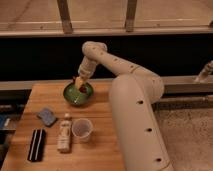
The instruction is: Place the pepper in the ceramic bowl
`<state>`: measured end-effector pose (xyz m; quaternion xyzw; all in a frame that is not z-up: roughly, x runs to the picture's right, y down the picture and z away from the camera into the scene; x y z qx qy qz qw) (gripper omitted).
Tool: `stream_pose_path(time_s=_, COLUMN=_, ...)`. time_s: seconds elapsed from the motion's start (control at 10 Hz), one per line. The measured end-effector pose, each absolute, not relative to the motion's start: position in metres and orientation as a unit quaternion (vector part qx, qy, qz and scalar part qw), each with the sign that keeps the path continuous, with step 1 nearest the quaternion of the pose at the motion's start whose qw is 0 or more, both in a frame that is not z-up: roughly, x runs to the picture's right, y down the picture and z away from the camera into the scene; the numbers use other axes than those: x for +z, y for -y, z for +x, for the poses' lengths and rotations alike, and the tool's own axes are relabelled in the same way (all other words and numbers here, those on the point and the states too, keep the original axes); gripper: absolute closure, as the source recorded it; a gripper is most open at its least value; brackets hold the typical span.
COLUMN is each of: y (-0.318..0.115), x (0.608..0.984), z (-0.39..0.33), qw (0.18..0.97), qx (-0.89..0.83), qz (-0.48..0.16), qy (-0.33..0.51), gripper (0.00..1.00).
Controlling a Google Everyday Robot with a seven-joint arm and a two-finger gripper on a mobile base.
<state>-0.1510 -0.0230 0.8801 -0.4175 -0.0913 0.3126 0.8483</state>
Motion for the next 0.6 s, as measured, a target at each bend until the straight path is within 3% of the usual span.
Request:
stream_pose_path(time_s=0.1, y=0.0229, x=0.88, z=-0.1521, qw=0.848, qx=0.312, qz=-0.418, qy=0.091, gripper=0.22)
stream_pose_path(time_s=0.6, y=0.023, x=0.88, z=-0.1518, qw=0.848, qx=0.312, qz=-0.418, qy=0.092, gripper=0.2)
